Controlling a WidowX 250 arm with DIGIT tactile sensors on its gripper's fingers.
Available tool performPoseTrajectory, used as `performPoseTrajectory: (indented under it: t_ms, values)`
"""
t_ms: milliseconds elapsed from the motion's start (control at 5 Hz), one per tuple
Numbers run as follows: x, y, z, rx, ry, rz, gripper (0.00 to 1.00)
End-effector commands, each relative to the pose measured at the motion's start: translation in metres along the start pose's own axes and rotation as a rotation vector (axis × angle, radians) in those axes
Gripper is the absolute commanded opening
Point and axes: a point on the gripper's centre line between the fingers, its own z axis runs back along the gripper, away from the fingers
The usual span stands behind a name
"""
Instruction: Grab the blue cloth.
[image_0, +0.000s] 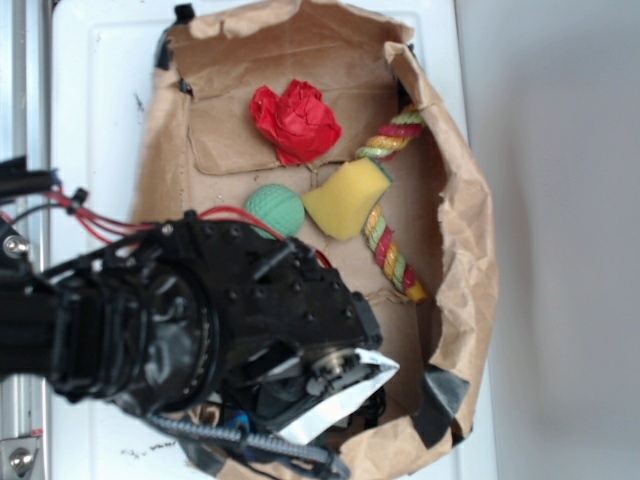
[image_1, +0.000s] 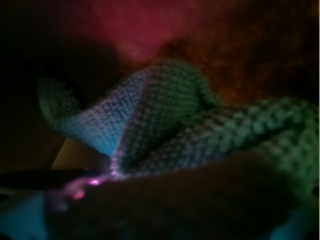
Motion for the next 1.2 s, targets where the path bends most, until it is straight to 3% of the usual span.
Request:
performPoseTrajectory:
  t_ms: [0, 200, 600, 1000]
  values:
    - [0.007, -0.01, -0.001, -0.016, 0.012, -0.004, 0.0]
    - [0.007, -0.01, 0.007, 0.002, 0.03, 0.026, 0.0]
    - [-0.02, -0.038, 0.038, 0.045, 0.128, 0.501, 0.0]
    - [-0.057, -0.043, 0.052, 0.084, 0.15, 1.018, 0.0]
